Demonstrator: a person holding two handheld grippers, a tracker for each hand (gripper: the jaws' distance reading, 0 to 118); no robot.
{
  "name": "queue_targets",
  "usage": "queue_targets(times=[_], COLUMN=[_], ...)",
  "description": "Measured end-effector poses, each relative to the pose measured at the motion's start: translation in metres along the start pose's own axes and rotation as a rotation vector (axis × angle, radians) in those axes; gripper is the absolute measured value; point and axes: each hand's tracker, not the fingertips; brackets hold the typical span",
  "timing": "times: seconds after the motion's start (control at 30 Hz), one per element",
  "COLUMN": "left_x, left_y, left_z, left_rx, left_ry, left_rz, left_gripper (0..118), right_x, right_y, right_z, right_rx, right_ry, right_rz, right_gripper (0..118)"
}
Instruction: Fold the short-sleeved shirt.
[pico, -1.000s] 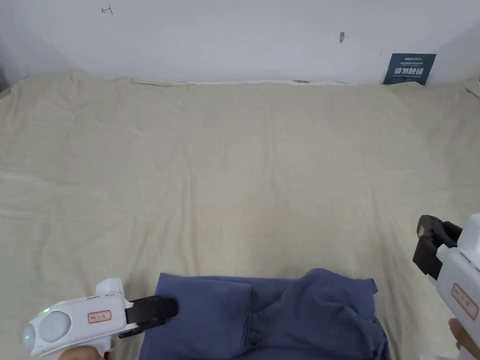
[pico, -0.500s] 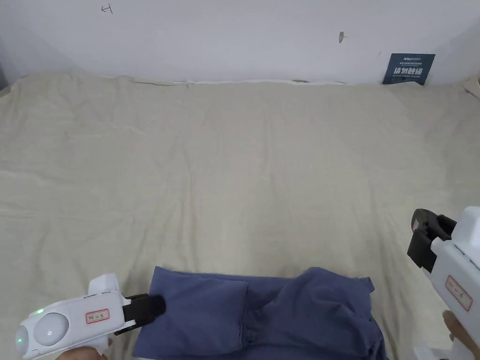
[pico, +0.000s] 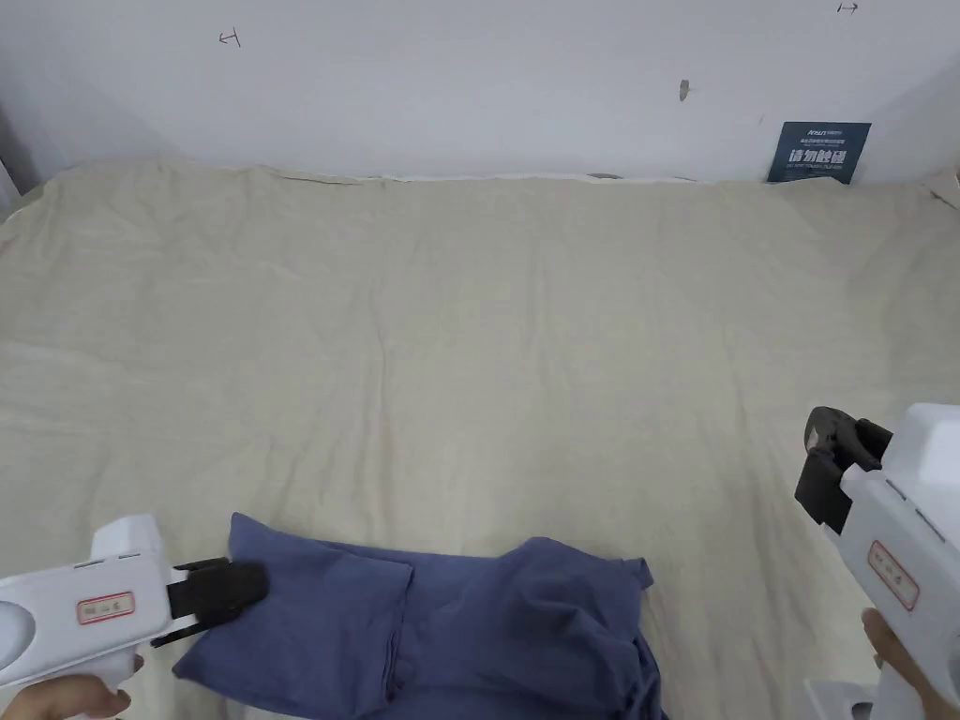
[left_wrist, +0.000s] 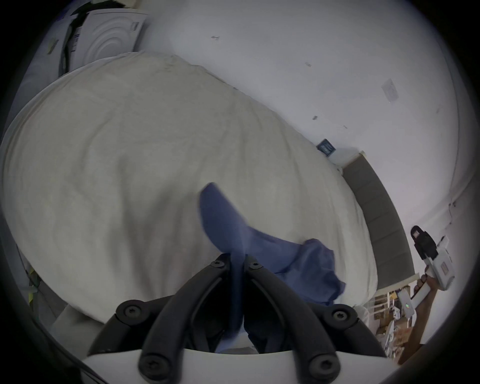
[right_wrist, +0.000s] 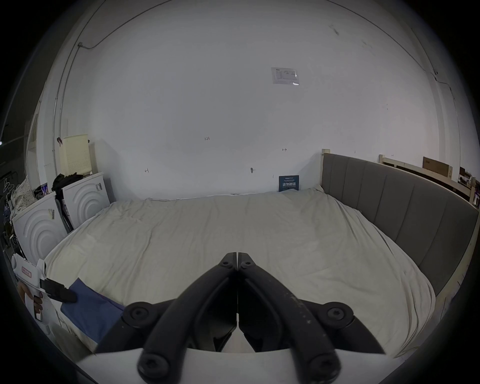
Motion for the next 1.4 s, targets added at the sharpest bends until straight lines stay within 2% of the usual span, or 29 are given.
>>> queue_targets(times=[0.2, 0.47, 0.7, 0.73, 0.77, 0.8, 0.83, 0.87, 0.9, 1.07, 1.17, 1.2, 1.27, 1.3, 1.33, 1.37, 1.4], left_x=[0.092, 0.199, 0.248, 0.25, 0.252, 0.254, 0.25, 0.251, 0.253, 0.258, 0.248, 0.245, 0.234, 0.231, 0.228, 0.228, 0.226], left_y=[-0.007, -0.051, -0.103, -0.107, -0.11, -0.11, -0.109, -0.109, -0.107, -0.083, -0.067, -0.063, -0.061, -0.063, -0.064, -0.066, -0.068], left_z=[-0.031, -0.105, -0.168, -0.172, -0.174, -0.173, -0.17, -0.167, -0.161, -0.12, -0.094, -0.086, -0.079, -0.076, -0.075, -0.076, -0.078], left_rx=[-0.098, -0.236, -0.314, -0.318, -0.312, -0.31, -0.303, -0.287, -0.259, -0.072, 0.079, 0.133, 0.23, 0.277, 0.302, 0.31, 0.304], left_ry=[-0.13, -0.194, -0.045, -0.033, -0.031, -0.036, -0.044, -0.068, -0.089, -0.127, -0.088, -0.066, -0.012, 0.023, 0.047, 0.062, 0.082], left_rz=[-0.129, -0.224, -0.403, -0.435, -0.42, -0.411, -0.394, -0.379, -0.375, -0.389, -0.398, -0.41, -0.43, -0.445, -0.46, -0.481, -0.493], left_gripper=[9, 9, 11, 18, 35, 71, 94, 113, 118, 116, 114, 109, 106, 99, 84, 60, 17], right_x=[0.008, 0.026, 0.041, 0.043, 0.045, 0.046, 0.048, 0.049, 0.049, 0.049, 0.047, 0.046, 0.044, 0.043, 0.042, 0.041, 0.041], right_y=[-0.002, -0.005, -0.007, -0.007, -0.007, -0.008, -0.008, -0.009, -0.009, -0.009, -0.008, -0.007, -0.007, -0.006, -0.006, -0.006, -0.007], right_z=[0.009, 0.022, 0.029, 0.03, 0.031, 0.031, 0.032, 0.032, 0.032, 0.033, 0.031, 0.031, 0.029, 0.028, 0.028, 0.027, 0.027], right_rx=[0.011, 0.018, 0.017, 0.017, 0.016, 0.015, 0.014, 0.013, 0.012, 0.012, 0.013, 0.014, 0.015, 0.015, 0.015, 0.015, 0.014], right_ry=[-0.006, -0.04, -0.073, -0.076, -0.081, -0.084, -0.087, -0.09, -0.093, -0.095, -0.089, -0.086, -0.079, -0.077, -0.074, -0.071, -0.068], right_rz=[-0.011, -0.03, -0.041, -0.042, -0.043, -0.044, -0.045, -0.046, -0.049, -0.055, -0.051, -0.051, -0.053, -0.053, -0.052, -0.052, -0.051], right_gripper=[2, 2, 2, 2, 2, 2, 2, 2, 2, 2, 2, 2, 2, 2, 2, 2, 2])
